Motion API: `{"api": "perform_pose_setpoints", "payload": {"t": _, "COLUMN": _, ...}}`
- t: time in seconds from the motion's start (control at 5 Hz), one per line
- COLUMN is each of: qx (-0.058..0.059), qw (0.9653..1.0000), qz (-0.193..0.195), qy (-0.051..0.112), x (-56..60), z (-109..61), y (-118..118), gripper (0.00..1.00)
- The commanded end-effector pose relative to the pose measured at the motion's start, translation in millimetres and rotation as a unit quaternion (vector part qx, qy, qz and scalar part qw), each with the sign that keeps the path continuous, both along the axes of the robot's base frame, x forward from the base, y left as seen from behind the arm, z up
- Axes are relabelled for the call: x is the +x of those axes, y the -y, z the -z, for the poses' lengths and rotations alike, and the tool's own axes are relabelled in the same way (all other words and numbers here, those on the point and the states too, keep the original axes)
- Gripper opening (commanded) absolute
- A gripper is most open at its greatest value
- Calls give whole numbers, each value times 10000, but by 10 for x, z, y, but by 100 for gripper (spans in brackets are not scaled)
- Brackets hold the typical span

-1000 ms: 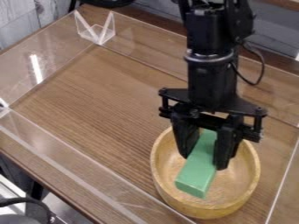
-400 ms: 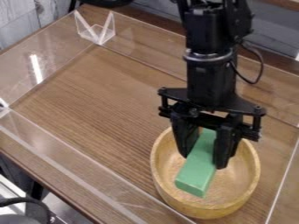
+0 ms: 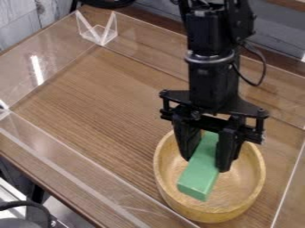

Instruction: Put the green block in the brown bowl

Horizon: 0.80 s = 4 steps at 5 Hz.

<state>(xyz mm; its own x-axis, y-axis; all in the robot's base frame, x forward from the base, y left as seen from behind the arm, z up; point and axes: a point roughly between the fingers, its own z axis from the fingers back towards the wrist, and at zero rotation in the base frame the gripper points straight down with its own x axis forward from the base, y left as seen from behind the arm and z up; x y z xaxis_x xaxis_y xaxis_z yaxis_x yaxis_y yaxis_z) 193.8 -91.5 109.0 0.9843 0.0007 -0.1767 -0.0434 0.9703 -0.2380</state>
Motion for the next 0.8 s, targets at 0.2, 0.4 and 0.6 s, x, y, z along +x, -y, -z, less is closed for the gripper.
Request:
{"api": "perform_pose_setpoints", "payload": {"t": 0.2, "qx": -57, "qw": 9999, "qz": -73, "qy": 109, "x": 19, "z": -31, "y": -23, "gripper": 0}}
{"api": "perform_pose_setpoints", "payload": {"t": 0.4, "qx": -62, "qw": 9999, "qz": -80, "qy": 106, "x": 15, "z": -19, "y": -30, "gripper": 0}}
{"api": "perform_pose_setpoints", "payload": {"t": 0.6, "qx": -67, "qw": 9999, "qz": -88, "qy": 101, "x": 11, "z": -10, "y": -35, "gripper": 0}}
